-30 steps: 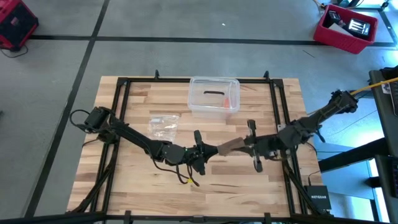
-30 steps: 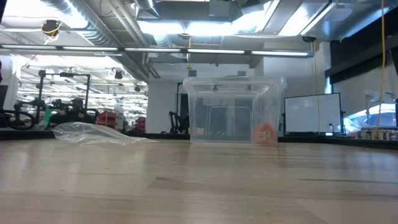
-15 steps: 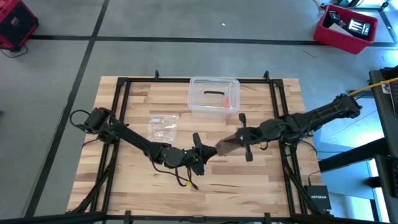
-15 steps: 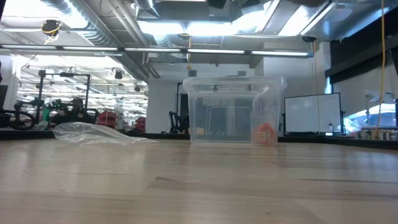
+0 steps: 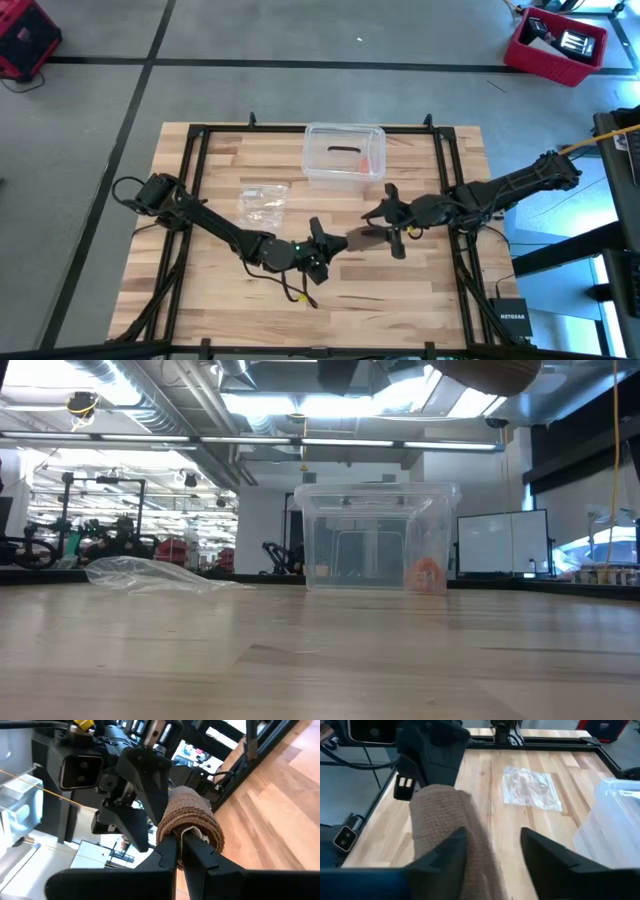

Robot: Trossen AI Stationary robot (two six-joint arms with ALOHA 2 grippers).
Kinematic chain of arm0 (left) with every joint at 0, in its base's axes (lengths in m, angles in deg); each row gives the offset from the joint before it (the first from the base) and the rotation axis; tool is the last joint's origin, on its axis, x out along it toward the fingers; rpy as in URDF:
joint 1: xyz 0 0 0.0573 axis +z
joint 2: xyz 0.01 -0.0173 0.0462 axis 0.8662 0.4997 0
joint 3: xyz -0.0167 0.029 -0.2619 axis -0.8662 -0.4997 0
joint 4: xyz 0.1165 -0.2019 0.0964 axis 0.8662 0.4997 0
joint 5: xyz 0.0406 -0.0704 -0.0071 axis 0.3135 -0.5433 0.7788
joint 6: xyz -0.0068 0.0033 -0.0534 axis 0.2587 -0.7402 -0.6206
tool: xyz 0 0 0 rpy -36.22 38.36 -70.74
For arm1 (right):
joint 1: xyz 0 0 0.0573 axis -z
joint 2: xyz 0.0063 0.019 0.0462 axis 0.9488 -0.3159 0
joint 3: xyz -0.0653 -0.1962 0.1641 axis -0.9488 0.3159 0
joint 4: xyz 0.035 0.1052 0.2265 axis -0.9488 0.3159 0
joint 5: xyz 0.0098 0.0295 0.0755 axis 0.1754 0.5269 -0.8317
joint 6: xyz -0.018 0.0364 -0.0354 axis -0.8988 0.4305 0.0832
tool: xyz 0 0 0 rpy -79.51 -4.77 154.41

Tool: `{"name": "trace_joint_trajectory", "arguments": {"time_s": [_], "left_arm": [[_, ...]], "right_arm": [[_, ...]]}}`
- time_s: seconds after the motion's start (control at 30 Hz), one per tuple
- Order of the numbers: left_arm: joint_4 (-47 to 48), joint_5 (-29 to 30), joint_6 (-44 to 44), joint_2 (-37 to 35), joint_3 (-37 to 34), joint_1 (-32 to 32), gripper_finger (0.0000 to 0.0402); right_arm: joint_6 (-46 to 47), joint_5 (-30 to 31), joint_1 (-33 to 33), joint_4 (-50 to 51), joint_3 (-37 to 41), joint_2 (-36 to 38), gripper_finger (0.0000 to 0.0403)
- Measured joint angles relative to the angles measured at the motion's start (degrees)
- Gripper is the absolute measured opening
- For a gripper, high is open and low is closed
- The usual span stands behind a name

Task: Roll bandage
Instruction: Roll the brown bandage

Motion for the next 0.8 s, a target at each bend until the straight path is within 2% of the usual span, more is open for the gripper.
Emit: {"name": "trace_joint_trajectory", "arguments": {"time_s": [0.13,0.3,0.57,0.67,0.8], "left_arm": [[0.73,-0.03,-1.29,0.0,0.0,0.09,0.0005],[0.83,-0.04,-0.89,0.0,0.0,0.07,0.0005],[1.85,0.59,-1.71,-0.09,0.07,0.17,0.0005],[1.88,0.55,-1.9,-0.09,0.07,0.11,0.0005],[1.89,0.55,-3.09,-0.09,0.07,0.15,0.0005]], "right_arm": [[-0.04,-2.06,-0.02,0.37,0.04,0.0,0.0237],[-2.66,-3.54,-0.07,1.88,-1.5,-0.04,0.0266],[-2.72,-4.62,-0.11,10.24,-9.76,0.0,0.0271],[-1.0,-7.6,-0.11,10.53,-10.98,0.02,0.0271],[-1.22,-8.49,-0.4,11.31,-11.06,-0.36,0.0271]]}}
